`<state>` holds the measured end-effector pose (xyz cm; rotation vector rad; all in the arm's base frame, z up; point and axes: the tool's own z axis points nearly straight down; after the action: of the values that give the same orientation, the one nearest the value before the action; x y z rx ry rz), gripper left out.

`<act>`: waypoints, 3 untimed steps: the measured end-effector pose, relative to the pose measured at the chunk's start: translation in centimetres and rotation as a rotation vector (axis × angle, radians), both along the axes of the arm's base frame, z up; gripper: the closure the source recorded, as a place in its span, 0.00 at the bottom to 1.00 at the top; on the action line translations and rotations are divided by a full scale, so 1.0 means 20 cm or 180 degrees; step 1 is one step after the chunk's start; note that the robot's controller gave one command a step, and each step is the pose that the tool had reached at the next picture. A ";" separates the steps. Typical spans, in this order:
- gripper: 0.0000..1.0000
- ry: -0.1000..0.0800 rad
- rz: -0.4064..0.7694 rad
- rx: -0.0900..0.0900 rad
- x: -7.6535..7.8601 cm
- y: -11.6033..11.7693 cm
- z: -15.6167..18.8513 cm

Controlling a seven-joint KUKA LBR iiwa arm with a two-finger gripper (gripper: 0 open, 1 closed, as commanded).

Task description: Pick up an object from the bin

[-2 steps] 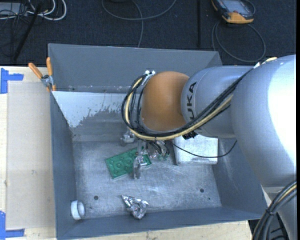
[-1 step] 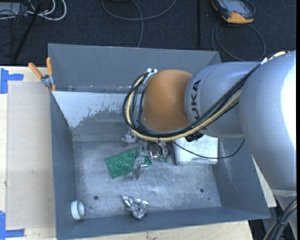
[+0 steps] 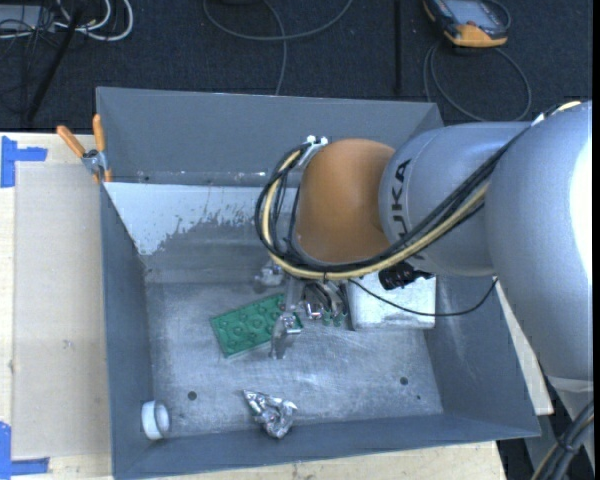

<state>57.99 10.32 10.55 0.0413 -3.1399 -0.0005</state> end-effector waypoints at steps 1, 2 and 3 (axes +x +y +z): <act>0.00 -0.0004 -0.0022 0.0002 0.07 0.05 -0.17; 0.00 -0.0001 -0.0025 0.0002 0.07 0.05 -0.17; 1.00 -0.0002 -0.0028 0.0004 0.07 0.05 -0.16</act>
Offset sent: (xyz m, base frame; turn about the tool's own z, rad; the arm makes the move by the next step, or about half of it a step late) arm 0.0117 0.0096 -0.0355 0.0087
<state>59.46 11.35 7.44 0.0277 -3.1407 -0.0027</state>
